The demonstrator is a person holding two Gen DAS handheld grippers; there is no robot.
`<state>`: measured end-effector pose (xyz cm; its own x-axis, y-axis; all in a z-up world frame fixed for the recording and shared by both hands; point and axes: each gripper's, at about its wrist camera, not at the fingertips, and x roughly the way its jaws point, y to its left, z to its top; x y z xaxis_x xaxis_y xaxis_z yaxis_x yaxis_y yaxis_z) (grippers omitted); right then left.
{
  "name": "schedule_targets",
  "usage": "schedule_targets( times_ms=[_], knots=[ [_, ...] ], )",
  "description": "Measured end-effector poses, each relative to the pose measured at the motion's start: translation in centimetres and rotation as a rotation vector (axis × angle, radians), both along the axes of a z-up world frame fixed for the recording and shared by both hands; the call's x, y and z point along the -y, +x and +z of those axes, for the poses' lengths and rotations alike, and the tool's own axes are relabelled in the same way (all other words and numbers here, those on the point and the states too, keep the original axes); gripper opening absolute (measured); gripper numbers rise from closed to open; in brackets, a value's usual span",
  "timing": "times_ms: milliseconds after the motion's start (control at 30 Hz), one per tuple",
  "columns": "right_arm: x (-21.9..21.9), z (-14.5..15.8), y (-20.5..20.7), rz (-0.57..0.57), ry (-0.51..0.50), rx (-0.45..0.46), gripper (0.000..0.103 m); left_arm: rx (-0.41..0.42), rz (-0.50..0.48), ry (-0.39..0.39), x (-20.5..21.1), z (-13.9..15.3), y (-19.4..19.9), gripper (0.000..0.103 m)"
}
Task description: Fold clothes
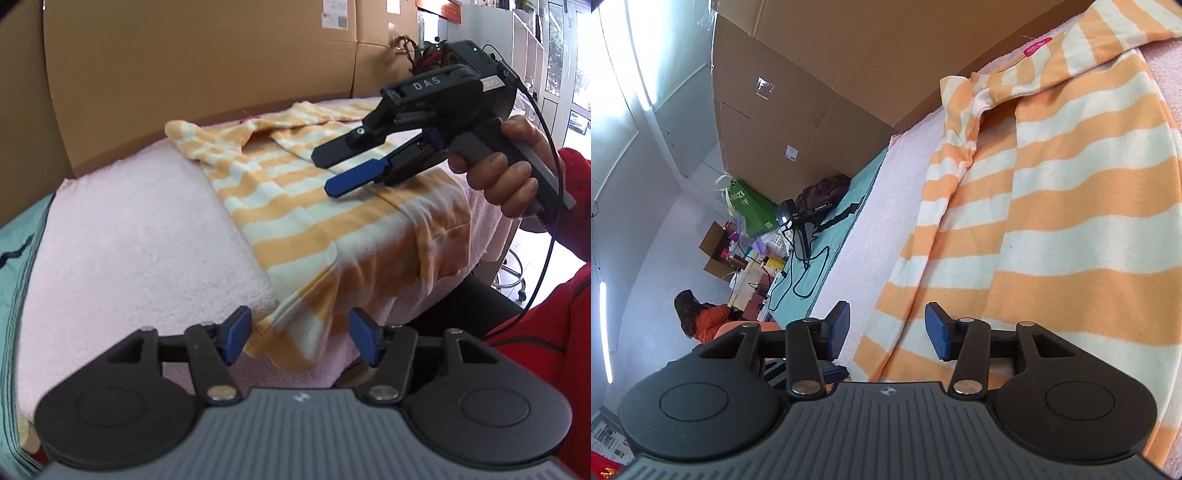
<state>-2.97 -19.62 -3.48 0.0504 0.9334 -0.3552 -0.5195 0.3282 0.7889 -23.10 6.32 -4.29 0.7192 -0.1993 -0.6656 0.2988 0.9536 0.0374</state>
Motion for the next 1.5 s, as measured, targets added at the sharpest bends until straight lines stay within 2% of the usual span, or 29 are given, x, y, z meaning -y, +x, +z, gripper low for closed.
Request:
schedule_targets(
  times_ms=[33,133,167,200,233,300,400,467,533,567,667,700,733,767,833,967,1133,1233,1300,1367,1400,1500],
  knots=[
    [0.1,0.0,-0.2,-0.003,-0.001,0.008,0.048,-0.023,-0.004,-0.044,0.1,-0.2,-0.5,0.045],
    [0.1,0.0,-0.4,-0.005,-0.001,0.03,0.048,-0.091,-0.032,-0.192,0.9,-1.0,-2.1,0.023],
    [0.1,-0.1,-0.4,-0.007,0.0,0.032,0.047,-0.114,-0.052,-0.248,1.3,-1.3,-2.7,0.019],
    [0.0,-0.1,-0.4,-0.01,0.002,0.032,0.047,-0.122,-0.068,-0.271,1.9,-1.5,-3.1,0.021],
    [0.0,-0.1,-0.4,-0.015,0.002,0.03,0.047,-0.128,-0.083,-0.29,2.4,-1.6,-3.6,0.032],
    [-0.1,0.0,-0.5,-0.018,-0.004,0.034,0.049,-0.081,-0.056,-0.197,3.1,-1.2,-4.0,0.033],
    [-0.7,0.5,-1.1,0.003,-0.037,0.064,0.051,0.041,0.034,-0.038,2.1,0.5,-3.4,0.045],
    [-1.3,0.5,-1.5,0.022,-0.041,0.062,0.051,0.087,0.073,0.054,1.1,1.3,-2.2,0.044],
    [-2.0,0.5,-1.7,0.019,-0.047,0.056,0.051,0.059,0.037,0.097,0.2,1.2,-0.2,0.041],
    [-2.3,0.5,-1.8,0.01,-0.052,0.058,0.051,0.033,0.012,0.118,-0.1,0.9,0.9,0.037],
    [-2.2,0.3,-1.7,-0.034,-0.039,0.046,0.051,0.041,-0.039,0.164,0.3,0.8,1.3,0.026],
    [-2.0,0.1,-1.6,-0.041,-0.031,0.038,0.05,0.034,-0.049,0.15,0.4,1.0,1.1,0.005],
    [-1.7,0.0,-1.5,-0.047,-0.025,0.032,0.048,-0.001,-0.069,0.106,0.4,1.1,0.9,0.0],
    [-1.5,-0.1,-1.5,-0.051,-0.022,0.029,0.047,-0.022,-0.086,0.06,0.4,1.2,0.3,0.0],
    [-1.2,-0.3,-1.3,-0.056,-0.015,0.022,0.043,-0.015,-0.101,0.057,1.4,1.0,-1.2,0.0],
    [-1.2,-0.3,-1.2,-0.054,-0.013,0.015,0.042,-0.041,-0.068,-0.099,2.2,-0.3,-2.3,0.0],
    [-2.5,0.5,-1.1,-0.053,-0.064,0.07,0.049,-0.041,0.043,-0.305,3.8,-2.8,0.5,0.0],
    [-3.3,1.8,-0.8,-0.1,-0.119,0.176,0.051,-0.131,0.04,-0.352,5.0,-4.9,2.8,0.0],
    [-4.4,2.6,-0.2,-0.075,-0.222,0.259,0.047,-0.173,0.027,-0.295,5.9,-5.6,2.8,0.0],
    [-5.8,3.7,0.2,-0.051,-0.383,0.337,0.044,-0.165,0.002,-0.213,6.5,-4.9,1.7,0.0],
    [-6.3,4.2,0.2,-0.045,-0.433,0.377,0.044,-0.154,0.016,-0.185,6.4,-4.4,1.7,0.003],
    [-7.2,5.1,0.2,-0.02,-0.511,0.467,0.046,-0.121,0.065,-0.105,6.0,-2.7,1.7,0.02]
  ],
)
